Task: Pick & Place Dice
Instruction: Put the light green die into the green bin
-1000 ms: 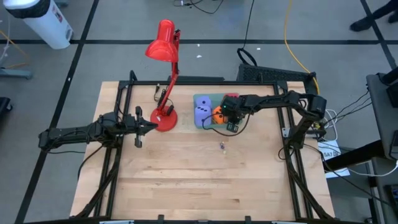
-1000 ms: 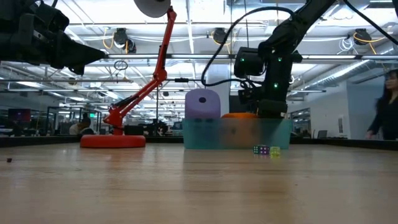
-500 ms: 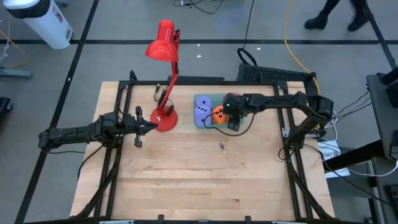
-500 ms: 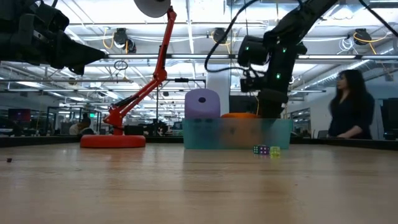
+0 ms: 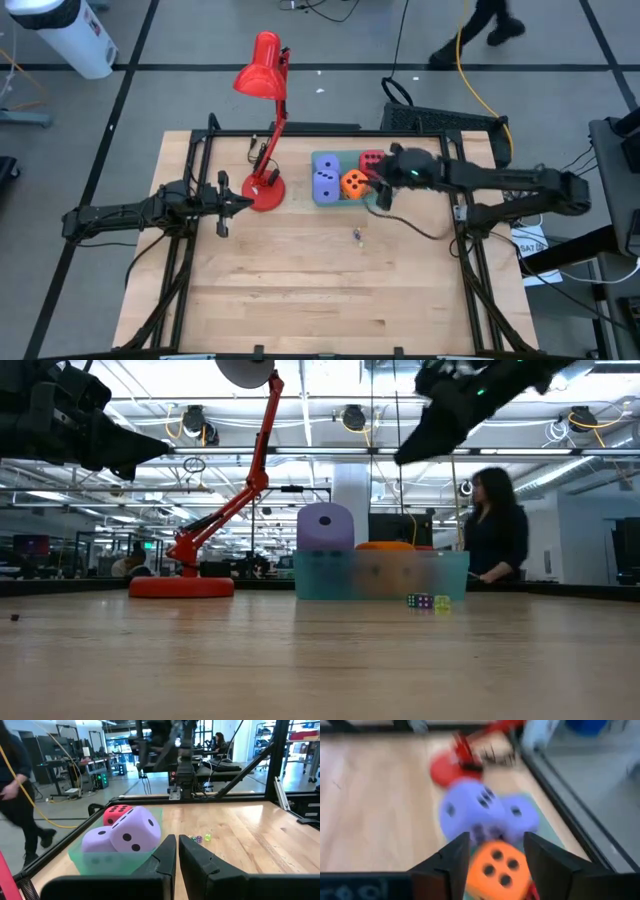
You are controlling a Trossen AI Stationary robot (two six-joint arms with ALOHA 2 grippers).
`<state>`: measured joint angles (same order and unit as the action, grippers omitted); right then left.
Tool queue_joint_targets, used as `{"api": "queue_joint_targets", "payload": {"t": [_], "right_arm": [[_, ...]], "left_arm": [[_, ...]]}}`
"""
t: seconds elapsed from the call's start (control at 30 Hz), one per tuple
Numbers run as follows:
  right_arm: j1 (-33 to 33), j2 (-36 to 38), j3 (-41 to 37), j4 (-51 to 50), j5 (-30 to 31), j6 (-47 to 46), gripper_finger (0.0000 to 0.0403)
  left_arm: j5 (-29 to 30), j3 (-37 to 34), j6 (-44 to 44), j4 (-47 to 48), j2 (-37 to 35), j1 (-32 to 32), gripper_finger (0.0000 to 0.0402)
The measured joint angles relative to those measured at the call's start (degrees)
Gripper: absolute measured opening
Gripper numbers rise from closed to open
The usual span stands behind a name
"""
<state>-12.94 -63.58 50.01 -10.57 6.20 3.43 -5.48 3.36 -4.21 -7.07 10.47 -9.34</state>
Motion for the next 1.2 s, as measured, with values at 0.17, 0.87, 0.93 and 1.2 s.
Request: {"api": "queue_joint_targets", "payload": {"t": [0.17,0.87,0.93,1.2], "right_arm": [[5.6,9.8,-12.9,14.7,5.7,-1.3,0.0126],[7.8,37.7,-40.8,35.8,-2.1,3.2,0.0001],[8.0,40.0,-42.5,36.9,-4.9,3.3,0.0002],[7.9,44.4,-46.7,37.4,-6.1,2.3,0.0001]], "left_arm": [[0.0,0.0,0.0,0.0,0.0,0.0,0.0033],[0.0,0.0,0.0,-0.6,0.0,0.0,0.0033],[0.0,0.0,0.0,-0.5,0.0,0.0,0.0033],[0.0,0.0,0.1,-0.5,0.0,0.0,0.0033]]}}
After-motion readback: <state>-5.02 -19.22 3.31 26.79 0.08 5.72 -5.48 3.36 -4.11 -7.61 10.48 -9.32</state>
